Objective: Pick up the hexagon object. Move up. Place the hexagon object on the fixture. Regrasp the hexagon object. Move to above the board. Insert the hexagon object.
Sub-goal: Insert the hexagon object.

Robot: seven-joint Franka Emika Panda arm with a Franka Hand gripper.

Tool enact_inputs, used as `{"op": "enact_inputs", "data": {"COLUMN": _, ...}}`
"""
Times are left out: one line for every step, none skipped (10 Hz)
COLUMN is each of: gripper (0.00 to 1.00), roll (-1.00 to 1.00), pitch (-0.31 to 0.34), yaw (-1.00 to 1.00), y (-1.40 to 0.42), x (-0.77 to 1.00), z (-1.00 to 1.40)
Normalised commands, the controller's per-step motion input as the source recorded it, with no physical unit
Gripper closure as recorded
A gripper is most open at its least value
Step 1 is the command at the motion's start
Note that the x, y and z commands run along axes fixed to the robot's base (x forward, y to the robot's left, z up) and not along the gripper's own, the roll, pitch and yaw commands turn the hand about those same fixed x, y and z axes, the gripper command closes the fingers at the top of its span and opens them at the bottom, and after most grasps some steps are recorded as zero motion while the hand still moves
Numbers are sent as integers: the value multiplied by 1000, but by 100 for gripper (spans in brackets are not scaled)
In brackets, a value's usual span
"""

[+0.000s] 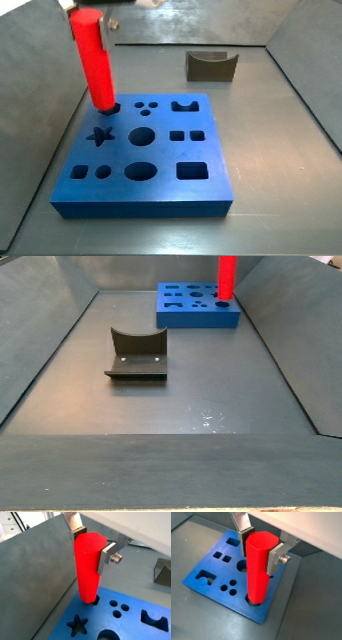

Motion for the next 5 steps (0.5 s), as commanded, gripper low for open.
{"op": "enact_inputs", "data": {"gripper": 100, "roll": 0, "pitch": -43, "yaw": 0, "y": 0, "x": 0, "z": -97}}
{"op": "enact_inputs", "data": {"gripper": 100, "roll": -293, "pitch": -140, "yaw": -191, "y": 160, "x": 0, "z": -460}}
{"op": "enact_inputs", "data": {"gripper": 100, "roll": -311, "pitch": -159, "yaw": -263, "y": 157, "x": 0, "z": -474}}
{"op": "enact_inputs", "data": {"gripper": 100, "roll": -1, "pitch": -14, "yaw": 0, "y": 0, "x": 0, "z": 0}}
{"op": "enact_inputs", "data": {"gripper": 100, "roll": 0, "pitch": 0, "yaw": 0, "y": 0, "x": 0, "z": -37}}
